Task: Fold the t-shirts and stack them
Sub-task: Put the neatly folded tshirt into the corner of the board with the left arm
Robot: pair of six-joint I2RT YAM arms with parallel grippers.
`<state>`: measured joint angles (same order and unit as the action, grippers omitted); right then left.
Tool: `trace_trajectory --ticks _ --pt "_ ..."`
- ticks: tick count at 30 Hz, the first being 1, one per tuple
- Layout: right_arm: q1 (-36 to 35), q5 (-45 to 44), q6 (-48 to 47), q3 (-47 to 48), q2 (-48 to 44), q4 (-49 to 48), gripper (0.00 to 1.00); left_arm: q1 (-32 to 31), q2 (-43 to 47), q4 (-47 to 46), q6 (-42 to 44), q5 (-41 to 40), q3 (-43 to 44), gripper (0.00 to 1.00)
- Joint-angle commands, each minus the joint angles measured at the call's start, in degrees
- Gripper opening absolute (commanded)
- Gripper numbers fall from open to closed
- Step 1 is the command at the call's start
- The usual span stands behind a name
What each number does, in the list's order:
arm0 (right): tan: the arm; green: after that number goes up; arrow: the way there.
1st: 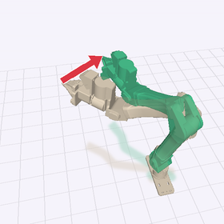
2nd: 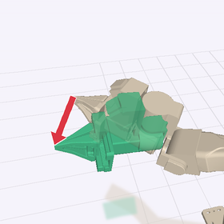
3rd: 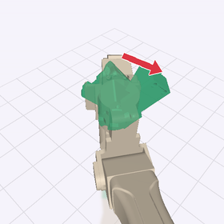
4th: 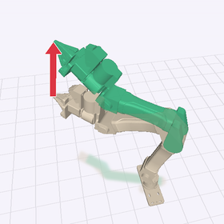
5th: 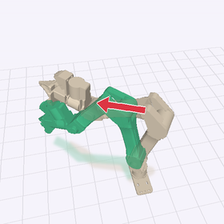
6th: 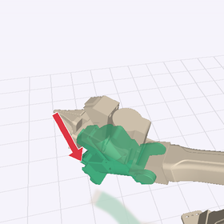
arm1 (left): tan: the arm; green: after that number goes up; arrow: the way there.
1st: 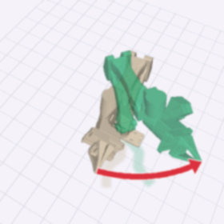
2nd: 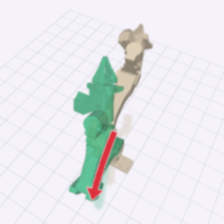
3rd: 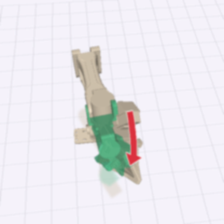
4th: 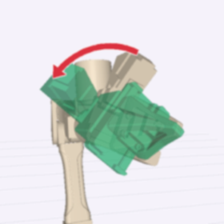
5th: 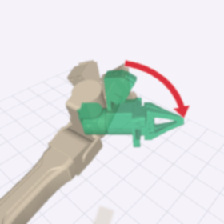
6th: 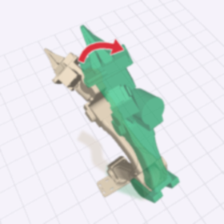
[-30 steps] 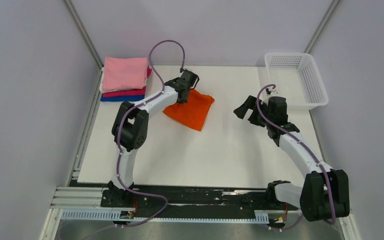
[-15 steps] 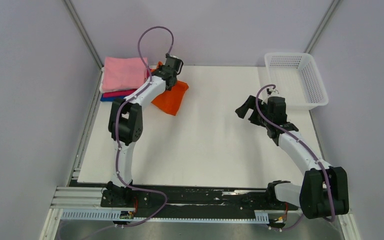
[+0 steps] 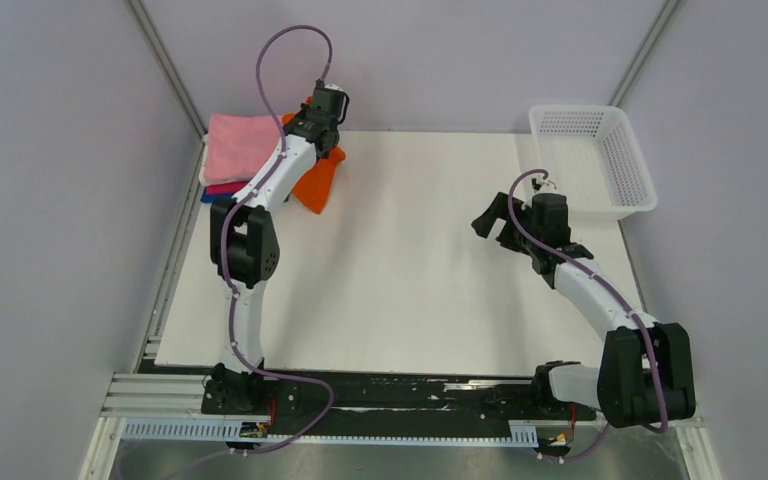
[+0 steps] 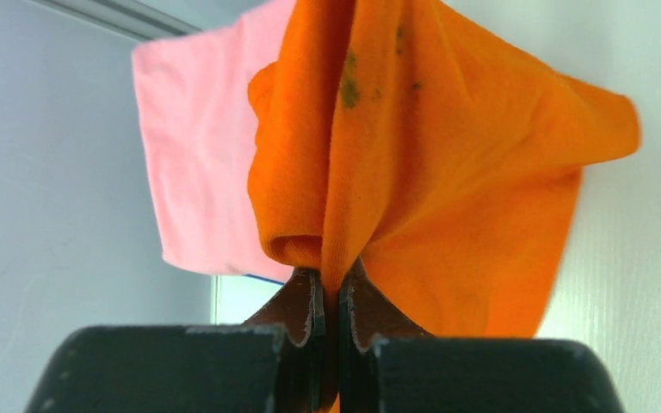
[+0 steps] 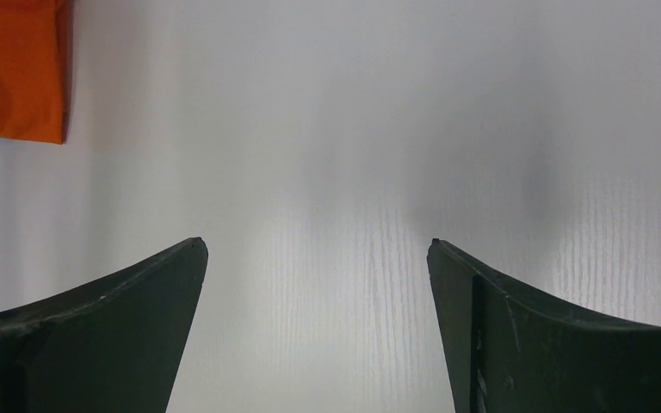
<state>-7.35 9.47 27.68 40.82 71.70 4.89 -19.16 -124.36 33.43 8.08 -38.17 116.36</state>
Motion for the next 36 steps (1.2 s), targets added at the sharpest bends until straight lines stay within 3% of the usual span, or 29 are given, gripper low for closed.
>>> trace_trajectory --ticks 1,12,19,36 --pt "0.04 -1.32 -1.29 1.19 0.03 -2.69 1.00 -0.27 4.68 1.56 3.19 -2.36 6.85 0.00" --pt "0.04 -2.83 -1.32 1.62 1.12 -2.48 1.00 0.97 3.62 3.70 8.03 -2.86 20.25 0.00" --pt "0.05 -3.12 -1.30 2.33 2.98 -2.01 1.00 3.89 2.94 2.28 8.60 0.96 21.48 0.00" --pt "0.06 -5.82 -1.56 4.53 5.91 0.58 1.00 19.71 -9.68 2.12 0.58 12.86 25.33 0.00"
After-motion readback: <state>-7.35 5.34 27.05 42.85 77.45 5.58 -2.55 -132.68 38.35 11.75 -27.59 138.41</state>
